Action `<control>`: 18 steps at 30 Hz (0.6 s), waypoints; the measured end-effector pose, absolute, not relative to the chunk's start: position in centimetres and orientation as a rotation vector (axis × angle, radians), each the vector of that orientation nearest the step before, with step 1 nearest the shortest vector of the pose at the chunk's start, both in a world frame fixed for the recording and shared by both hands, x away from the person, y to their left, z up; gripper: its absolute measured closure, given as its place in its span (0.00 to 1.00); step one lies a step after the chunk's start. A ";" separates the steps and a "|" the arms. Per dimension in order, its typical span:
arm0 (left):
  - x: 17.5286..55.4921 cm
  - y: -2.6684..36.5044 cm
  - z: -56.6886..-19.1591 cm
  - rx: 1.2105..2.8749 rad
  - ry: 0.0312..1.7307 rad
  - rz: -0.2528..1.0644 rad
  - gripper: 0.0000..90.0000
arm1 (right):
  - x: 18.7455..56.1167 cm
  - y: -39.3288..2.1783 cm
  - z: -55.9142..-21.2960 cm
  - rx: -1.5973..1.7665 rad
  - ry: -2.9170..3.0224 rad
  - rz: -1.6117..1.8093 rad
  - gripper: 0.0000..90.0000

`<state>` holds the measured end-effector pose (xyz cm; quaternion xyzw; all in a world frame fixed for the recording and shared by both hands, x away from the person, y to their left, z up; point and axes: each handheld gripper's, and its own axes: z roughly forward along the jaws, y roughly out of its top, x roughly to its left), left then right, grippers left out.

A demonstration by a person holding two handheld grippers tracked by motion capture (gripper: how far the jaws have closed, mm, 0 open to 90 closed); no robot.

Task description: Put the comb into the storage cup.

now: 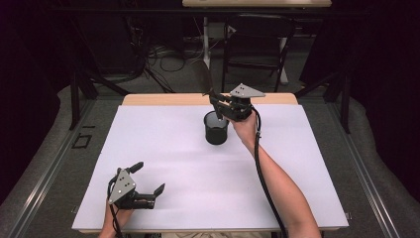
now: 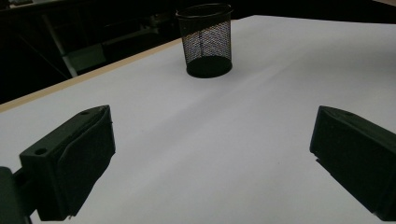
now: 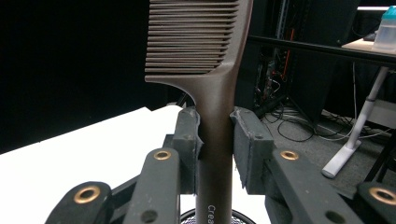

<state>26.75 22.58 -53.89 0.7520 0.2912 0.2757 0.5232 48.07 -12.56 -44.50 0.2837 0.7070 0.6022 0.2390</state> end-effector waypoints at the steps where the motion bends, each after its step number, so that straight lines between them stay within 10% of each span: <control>1: 26.8 22.6 -53.9 1.800 0.697 0.657 0.00 | 48.1 -12.6 -44.6 0.777 1.937 1.648 0.81; 18: 26.8 22.6 -53.9 1.798 0.699 0.658 0.00 | 48.5 -12.1 -45.4 0.769 1.940 1.653 0.81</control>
